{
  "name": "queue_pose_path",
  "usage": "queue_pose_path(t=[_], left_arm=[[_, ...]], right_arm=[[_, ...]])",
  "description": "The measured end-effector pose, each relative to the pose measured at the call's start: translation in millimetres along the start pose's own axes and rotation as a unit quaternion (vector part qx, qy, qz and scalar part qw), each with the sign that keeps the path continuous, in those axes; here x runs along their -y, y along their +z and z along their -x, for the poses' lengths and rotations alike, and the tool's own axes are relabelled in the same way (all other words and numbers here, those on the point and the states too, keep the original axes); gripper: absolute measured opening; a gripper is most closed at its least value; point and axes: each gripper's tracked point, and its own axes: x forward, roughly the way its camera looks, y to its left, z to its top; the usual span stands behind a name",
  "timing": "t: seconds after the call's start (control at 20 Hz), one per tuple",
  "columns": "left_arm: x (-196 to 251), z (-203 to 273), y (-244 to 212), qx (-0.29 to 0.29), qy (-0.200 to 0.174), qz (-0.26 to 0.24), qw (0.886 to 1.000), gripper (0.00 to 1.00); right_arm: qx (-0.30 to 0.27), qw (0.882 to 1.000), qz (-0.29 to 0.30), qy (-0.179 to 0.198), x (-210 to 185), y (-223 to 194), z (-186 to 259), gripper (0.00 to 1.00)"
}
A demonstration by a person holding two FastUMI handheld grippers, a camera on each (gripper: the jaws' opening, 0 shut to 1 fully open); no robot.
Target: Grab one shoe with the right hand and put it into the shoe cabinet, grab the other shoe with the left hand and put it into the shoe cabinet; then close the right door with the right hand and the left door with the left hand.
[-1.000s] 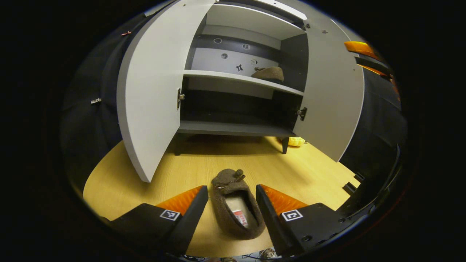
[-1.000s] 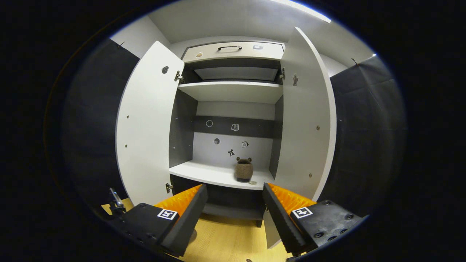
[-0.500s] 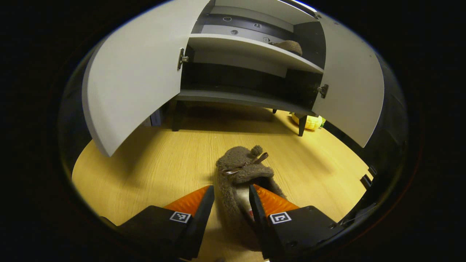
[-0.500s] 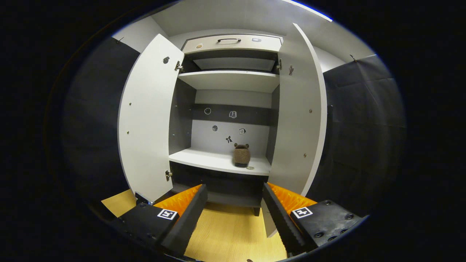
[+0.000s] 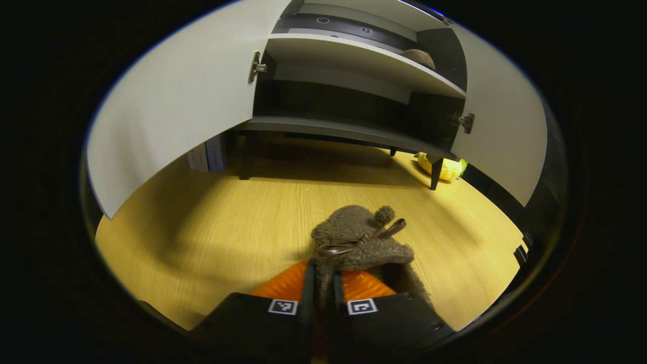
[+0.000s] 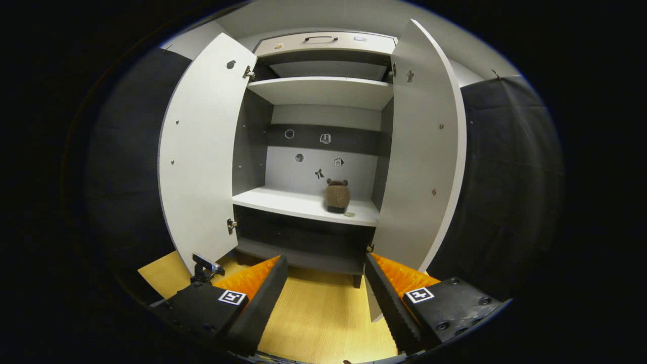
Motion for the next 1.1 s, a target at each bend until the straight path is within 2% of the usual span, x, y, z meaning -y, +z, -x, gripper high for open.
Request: queue_pose_path(t=[0.05, 0.15, 0.25, 0.35, 0.55, 0.7, 0.85, 1.1], left_arm=[[0, -1, -1, -0.004, -0.001, -0.008, 1.000, 0.11], [1, 0, 0, -0.015, -0.009, -0.019, 1.000, 0.06], [5, 6, 3, -0.026, -0.021, -0.015, 0.999, 0.05], [7, 23, 23, -0.009, -0.021, -0.020, 1.000, 0.05], [31, 87, 93, 0.046, -0.042, -0.035, 0.997, 0.05], [42, 130, 154, 0.084, -0.033, -0.067, 0.994, 0.05], [52, 158, 214, 0.100, -0.027, -0.058, 0.993, 0.05], [42, 159, 307, 0.135, 0.033, -0.047, 0.989, 0.05]], right_arm=[[-0.004, 1.000, -0.001, 0.001, -1, -3, -1, 0.99], [-0.012, 1.000, -0.005, 0.006, -4, -7, -3, 0.98], [-0.014, 1.000, -0.005, 0.013, -9, -7, -4, 0.98], [-0.008, 1.000, -0.001, 0.021, -12, -2, -4, 0.98], [0.008, 0.999, -0.007, 0.043, -20, 12, -7, 0.98], [0.024, 0.998, -0.016, 0.063, -26, 24, -9, 0.98], [0.035, 0.996, -0.029, 0.076, -23, 32, -6, 0.98], [0.039, 0.993, -0.054, 0.102, -19, 41, 0, 0.98]])
